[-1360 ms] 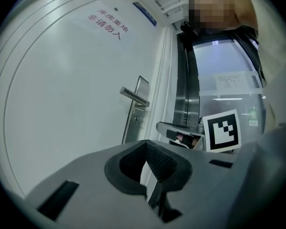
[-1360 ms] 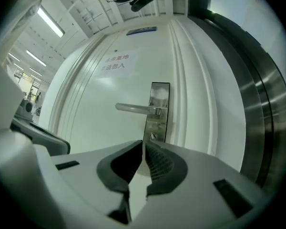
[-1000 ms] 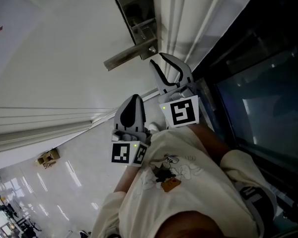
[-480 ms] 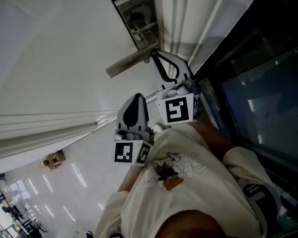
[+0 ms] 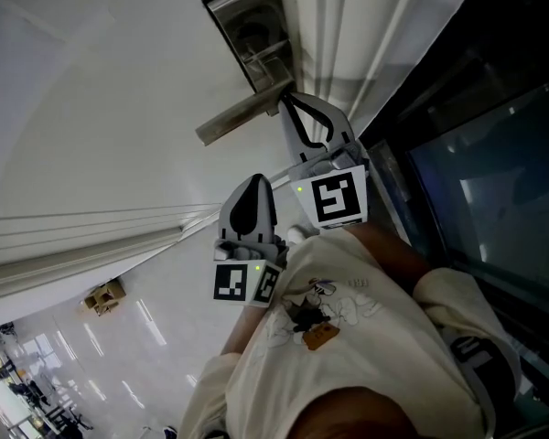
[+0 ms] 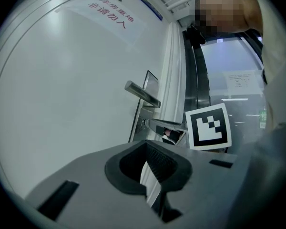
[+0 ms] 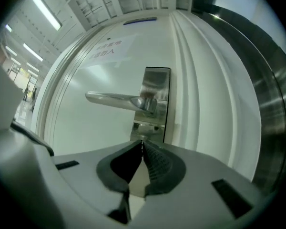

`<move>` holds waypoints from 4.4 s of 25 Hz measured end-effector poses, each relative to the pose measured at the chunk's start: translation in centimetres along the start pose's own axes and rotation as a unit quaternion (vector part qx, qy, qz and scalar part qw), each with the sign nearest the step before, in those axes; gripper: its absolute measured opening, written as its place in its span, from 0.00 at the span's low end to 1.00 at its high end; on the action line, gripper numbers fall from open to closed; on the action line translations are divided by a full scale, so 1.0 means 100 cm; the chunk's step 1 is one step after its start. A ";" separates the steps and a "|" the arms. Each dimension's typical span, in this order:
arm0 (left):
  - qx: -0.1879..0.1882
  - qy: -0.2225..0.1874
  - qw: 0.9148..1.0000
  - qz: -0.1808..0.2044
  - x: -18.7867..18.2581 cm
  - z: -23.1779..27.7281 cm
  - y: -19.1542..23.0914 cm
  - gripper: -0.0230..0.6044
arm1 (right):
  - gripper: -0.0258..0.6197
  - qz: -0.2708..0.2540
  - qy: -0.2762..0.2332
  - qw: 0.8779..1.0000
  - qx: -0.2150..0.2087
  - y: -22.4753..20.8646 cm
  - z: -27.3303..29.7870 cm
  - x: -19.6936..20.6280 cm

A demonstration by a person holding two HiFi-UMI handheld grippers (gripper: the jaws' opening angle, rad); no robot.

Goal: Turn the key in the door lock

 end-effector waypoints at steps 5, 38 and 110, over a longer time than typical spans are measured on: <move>-0.004 0.000 1.000 -0.003 0.001 -0.003 0.001 0.04 | 0.07 0.113 -0.016 0.993 -0.011 -0.005 0.000 0.003; -0.003 0.011 1.000 -0.026 0.013 -0.014 0.008 0.05 | 0.07 0.555 -0.053 0.827 -0.075 -0.018 0.001 0.023; -0.004 0.029 0.999 -0.029 0.024 -0.020 -0.005 0.04 | 0.08 0.533 -0.012 0.826 -0.184 0.015 -0.069 0.059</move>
Point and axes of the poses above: the fingertips, and each gripper's own axes: z forward along the fingers, y to its left, x out of its underside, the point moved 2 cm from there along -z, backward along the fingers, and after that the axes turned 5 degrees about -z, right-handed, at the moved point
